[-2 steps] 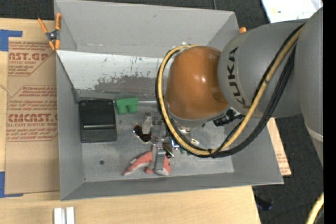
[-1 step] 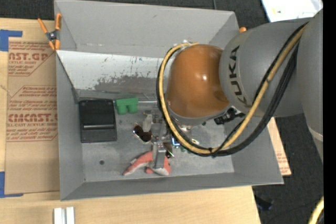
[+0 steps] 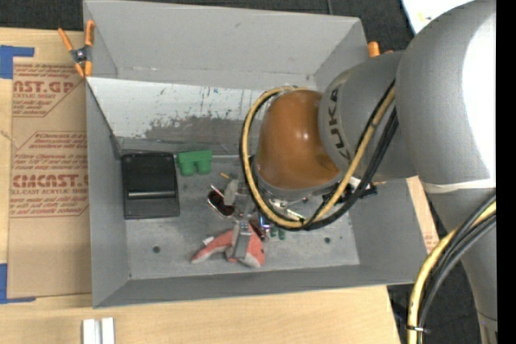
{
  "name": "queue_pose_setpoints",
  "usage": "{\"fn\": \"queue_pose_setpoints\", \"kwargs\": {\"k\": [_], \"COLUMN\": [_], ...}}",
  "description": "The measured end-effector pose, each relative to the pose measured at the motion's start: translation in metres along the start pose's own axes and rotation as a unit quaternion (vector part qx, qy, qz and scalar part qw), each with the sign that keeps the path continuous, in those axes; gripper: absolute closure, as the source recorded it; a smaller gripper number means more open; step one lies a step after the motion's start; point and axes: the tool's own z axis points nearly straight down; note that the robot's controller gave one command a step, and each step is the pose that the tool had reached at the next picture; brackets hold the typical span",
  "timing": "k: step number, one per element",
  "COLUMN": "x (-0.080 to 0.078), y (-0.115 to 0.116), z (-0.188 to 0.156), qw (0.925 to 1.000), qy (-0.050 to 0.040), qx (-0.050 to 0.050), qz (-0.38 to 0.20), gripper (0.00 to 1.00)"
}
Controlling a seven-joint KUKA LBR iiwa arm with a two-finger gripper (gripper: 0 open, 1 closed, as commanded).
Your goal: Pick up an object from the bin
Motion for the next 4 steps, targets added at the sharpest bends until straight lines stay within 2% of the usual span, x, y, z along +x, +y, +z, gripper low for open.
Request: {"fn": "queue_pose_setpoints", "kwargs": {"k": [1, 2, 3, 4], "x": [-0.02, -0.041, -0.026, -0.046], "y": [-0.009, -0.017, -0.011, -0.016], "z": [0.011, 0.011, 0.011, 0.011], "qw": [1.0, 0.9988, 1.0, 0.9984], "qy": [-0.0055, -0.0026, -0.0069, -0.0056], "qx": [-0.002, -0.002, -0.002, -0.003], "qz": [-0.001, 0.049, 0.006, 0.057], "gripper": [0.0, 0.0, 0.0, 1.0]}}
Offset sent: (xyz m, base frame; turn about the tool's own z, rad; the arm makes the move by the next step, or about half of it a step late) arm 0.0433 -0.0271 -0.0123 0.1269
